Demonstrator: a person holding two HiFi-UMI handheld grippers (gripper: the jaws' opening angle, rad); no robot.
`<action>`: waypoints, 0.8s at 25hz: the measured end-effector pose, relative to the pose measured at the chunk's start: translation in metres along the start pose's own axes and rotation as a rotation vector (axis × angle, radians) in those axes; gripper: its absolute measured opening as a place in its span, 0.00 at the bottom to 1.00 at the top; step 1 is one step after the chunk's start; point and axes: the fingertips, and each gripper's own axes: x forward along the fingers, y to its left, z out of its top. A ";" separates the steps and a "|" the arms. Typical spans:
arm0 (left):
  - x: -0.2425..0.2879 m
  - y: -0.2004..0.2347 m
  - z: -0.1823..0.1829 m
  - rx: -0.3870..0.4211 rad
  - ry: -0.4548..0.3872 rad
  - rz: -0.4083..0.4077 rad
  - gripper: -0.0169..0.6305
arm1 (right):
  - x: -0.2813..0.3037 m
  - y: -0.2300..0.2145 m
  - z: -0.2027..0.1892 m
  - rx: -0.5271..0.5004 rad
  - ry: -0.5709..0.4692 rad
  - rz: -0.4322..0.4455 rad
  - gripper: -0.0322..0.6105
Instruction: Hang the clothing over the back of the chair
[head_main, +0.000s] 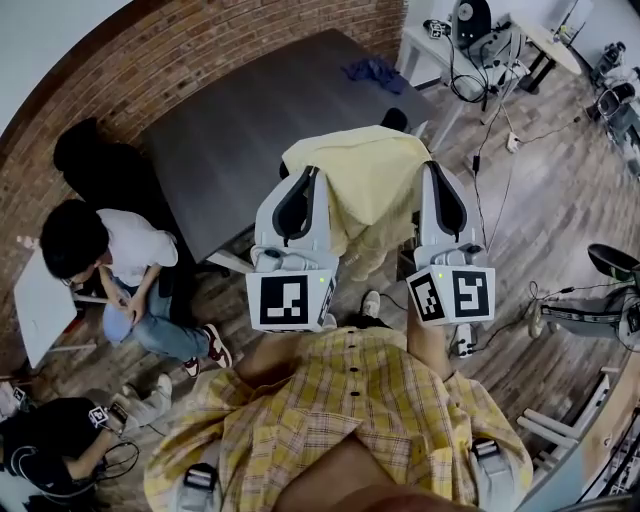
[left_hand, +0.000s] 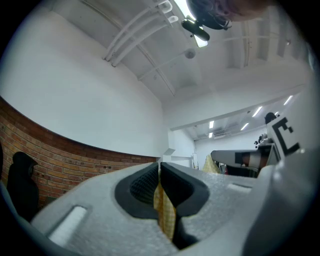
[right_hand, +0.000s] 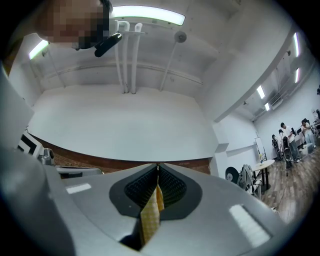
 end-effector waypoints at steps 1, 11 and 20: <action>0.004 0.000 0.001 0.003 -0.004 0.005 0.05 | 0.004 -0.002 0.001 -0.001 -0.005 0.009 0.07; 0.043 -0.010 0.017 0.044 -0.020 0.050 0.05 | 0.036 -0.034 0.022 0.027 -0.053 0.123 0.07; 0.076 -0.010 0.033 0.100 -0.063 0.119 0.05 | 0.074 -0.053 0.041 0.011 -0.108 0.204 0.07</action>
